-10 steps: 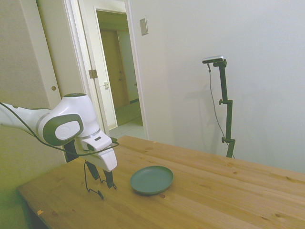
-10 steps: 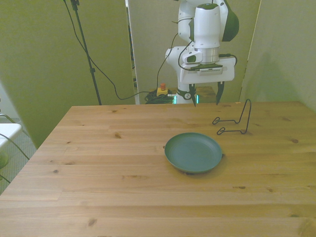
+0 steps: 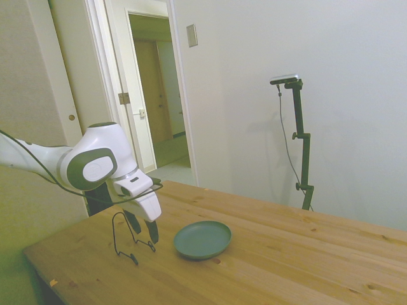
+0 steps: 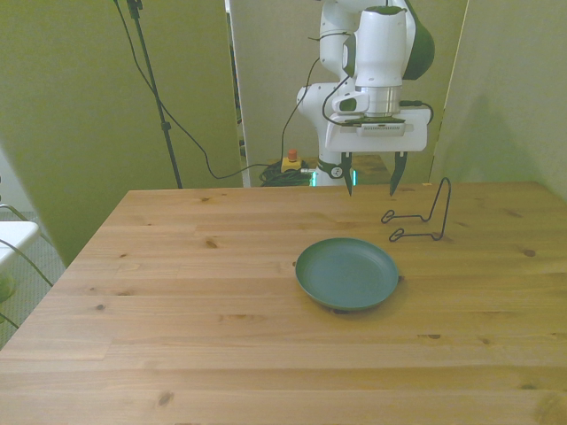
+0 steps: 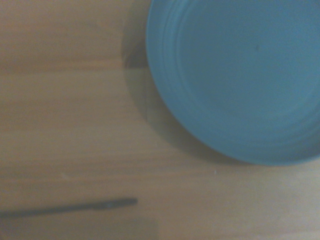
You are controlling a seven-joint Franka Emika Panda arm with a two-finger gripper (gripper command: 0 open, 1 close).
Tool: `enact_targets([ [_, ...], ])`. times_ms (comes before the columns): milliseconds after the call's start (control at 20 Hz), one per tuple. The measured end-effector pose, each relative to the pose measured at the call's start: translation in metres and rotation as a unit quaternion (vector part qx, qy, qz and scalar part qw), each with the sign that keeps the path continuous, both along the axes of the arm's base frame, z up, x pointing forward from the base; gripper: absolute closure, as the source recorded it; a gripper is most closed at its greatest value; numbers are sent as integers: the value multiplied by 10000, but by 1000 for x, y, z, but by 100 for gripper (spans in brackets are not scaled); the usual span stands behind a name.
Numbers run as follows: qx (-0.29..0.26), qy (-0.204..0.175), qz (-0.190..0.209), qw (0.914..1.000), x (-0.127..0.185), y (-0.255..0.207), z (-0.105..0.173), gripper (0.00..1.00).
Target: Load the plate
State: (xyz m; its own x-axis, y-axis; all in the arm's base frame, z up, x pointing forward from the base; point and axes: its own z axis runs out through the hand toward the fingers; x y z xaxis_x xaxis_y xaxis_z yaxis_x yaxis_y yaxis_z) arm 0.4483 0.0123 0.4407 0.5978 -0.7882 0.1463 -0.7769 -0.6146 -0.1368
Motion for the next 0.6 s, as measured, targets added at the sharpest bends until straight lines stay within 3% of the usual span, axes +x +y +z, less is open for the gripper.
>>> enact_targets([
  [250, -203, -100, -311, 9993, 51, 0, -6, 0],
  [600, -702, -6, -683, 9952, 113, 9, -41, 0],
])
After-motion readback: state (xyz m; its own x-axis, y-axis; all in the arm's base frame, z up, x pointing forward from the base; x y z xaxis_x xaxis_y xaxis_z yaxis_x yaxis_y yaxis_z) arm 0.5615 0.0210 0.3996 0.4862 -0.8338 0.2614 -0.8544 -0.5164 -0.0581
